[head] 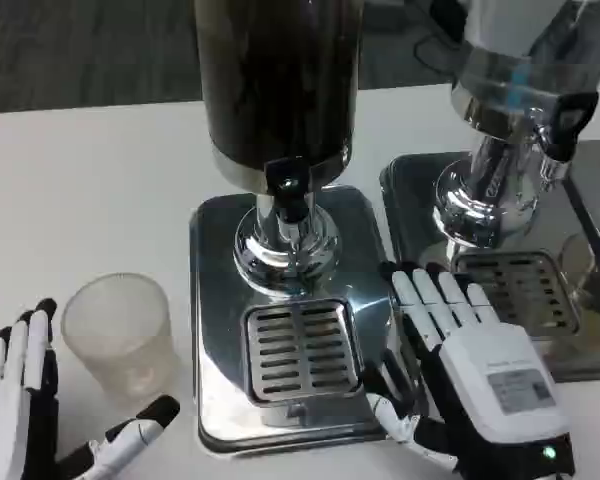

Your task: Grasp the cup under the faucet to collect the drink, then remove the cup.

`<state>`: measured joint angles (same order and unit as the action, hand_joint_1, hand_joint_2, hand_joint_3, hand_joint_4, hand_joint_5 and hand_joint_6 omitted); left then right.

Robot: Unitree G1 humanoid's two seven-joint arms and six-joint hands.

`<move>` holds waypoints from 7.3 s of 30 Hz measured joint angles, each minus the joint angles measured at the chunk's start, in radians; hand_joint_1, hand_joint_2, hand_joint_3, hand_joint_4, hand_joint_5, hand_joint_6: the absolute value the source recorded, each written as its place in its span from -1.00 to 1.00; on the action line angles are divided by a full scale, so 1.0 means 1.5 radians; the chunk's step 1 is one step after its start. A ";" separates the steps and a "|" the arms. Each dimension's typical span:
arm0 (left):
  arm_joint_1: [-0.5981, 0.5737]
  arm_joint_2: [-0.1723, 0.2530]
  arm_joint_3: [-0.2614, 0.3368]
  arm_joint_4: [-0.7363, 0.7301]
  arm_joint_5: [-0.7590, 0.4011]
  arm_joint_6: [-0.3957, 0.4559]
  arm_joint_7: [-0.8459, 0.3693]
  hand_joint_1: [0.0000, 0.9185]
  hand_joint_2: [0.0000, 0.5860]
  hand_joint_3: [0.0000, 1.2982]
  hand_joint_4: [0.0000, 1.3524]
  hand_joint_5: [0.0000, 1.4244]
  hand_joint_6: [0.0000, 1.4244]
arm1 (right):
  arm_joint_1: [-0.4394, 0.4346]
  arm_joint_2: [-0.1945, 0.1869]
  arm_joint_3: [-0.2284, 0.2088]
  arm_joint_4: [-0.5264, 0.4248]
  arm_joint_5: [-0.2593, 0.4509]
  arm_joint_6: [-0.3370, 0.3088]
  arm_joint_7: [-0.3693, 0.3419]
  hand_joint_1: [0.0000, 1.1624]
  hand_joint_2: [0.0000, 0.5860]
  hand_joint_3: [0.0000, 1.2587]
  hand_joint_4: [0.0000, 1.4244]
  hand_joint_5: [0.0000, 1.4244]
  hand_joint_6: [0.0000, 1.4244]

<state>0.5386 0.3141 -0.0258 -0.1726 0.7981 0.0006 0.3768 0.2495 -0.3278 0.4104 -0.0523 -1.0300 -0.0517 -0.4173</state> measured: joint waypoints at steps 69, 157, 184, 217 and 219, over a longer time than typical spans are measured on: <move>-0.196 0.016 0.051 0.386 -0.164 -0.293 0.102 -0.88 -1.00 -1.00 -1.00 -0.92 -1.00 | 0.012 0.027 0.011 -0.021 -0.006 0.049 0.008 -0.35 0.38 -0.99 -1.00 -1.00 -0.89; -0.340 0.024 -0.045 0.591 -0.130 -0.418 0.283 -0.18 -0.54 -0.41 -0.17 0.15 0.30 | 0.008 0.017 0.006 -0.022 0.021 0.055 0.016 -0.44 0.34 -0.99 -1.00 -1.00 -0.77; -0.322 0.033 -0.076 0.469 -0.086 -0.424 0.284 -0.10 -0.53 -0.38 -0.16 0.15 0.33 | 0.010 0.022 0.003 -0.025 0.020 0.059 0.014 -0.44 0.34 -0.99 -1.00 -1.00 -0.78; -0.477 0.002 -0.257 0.636 -0.017 -0.413 0.300 -0.90 -0.82 -0.84 -0.69 -0.36 -0.40 | 0.042 0.030 -0.005 -0.054 0.004 0.082 0.013 -0.44 0.34 -0.99 -1.00 -1.00 -0.79; -0.472 0.006 -0.258 0.633 -0.016 -0.412 0.300 -0.98 -0.87 -0.87 -0.72 -0.37 -0.44 | 0.038 0.028 -0.005 -0.054 0.004 0.081 0.013 -0.44 0.34 -0.99 -1.00 -1.00 -0.79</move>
<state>-0.1690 0.3224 -0.4124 0.7772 0.7737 -0.6171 0.8269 0.3063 -0.2851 0.4029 -0.1326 -1.0238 0.0699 -0.3979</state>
